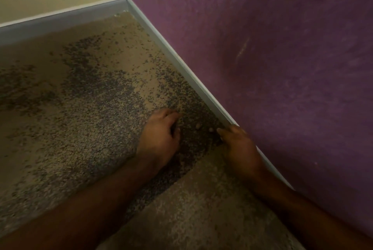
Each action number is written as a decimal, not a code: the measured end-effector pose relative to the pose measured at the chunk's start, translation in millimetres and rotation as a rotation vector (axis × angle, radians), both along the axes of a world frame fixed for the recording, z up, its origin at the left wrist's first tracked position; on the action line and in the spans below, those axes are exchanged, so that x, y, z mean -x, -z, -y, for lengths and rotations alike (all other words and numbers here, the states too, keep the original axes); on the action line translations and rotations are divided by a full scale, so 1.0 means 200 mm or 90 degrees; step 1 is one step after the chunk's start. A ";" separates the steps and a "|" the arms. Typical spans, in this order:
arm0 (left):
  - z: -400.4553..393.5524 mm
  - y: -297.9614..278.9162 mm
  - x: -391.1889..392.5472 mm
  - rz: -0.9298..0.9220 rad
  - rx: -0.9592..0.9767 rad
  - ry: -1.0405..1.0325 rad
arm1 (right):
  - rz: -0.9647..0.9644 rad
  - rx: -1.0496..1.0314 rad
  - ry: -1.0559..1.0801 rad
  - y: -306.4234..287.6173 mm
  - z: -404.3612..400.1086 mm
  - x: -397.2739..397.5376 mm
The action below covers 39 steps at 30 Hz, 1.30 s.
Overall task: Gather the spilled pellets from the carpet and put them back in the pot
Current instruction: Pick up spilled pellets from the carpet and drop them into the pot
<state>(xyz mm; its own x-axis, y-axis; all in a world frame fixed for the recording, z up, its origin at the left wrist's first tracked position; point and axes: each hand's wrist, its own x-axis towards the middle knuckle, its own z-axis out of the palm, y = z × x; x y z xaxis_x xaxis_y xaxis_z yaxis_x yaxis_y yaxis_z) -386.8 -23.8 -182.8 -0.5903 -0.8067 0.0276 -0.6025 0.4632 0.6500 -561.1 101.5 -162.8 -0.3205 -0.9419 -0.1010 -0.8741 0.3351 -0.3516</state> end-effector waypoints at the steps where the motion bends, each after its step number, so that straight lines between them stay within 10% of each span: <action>1: -0.01 0.00 0.05 0.013 0.000 0.023 | -0.010 -0.023 0.004 0.01 -0.01 0.00; 14: -0.17 0.10 0.36 0.195 0.055 0.274 | -0.168 -0.122 -0.006 0.10 -0.02 -0.01; 39: -0.07 -0.05 -0.25 0.050 0.000 0.041 | -0.196 -0.143 0.011 0.10 -0.02 -0.01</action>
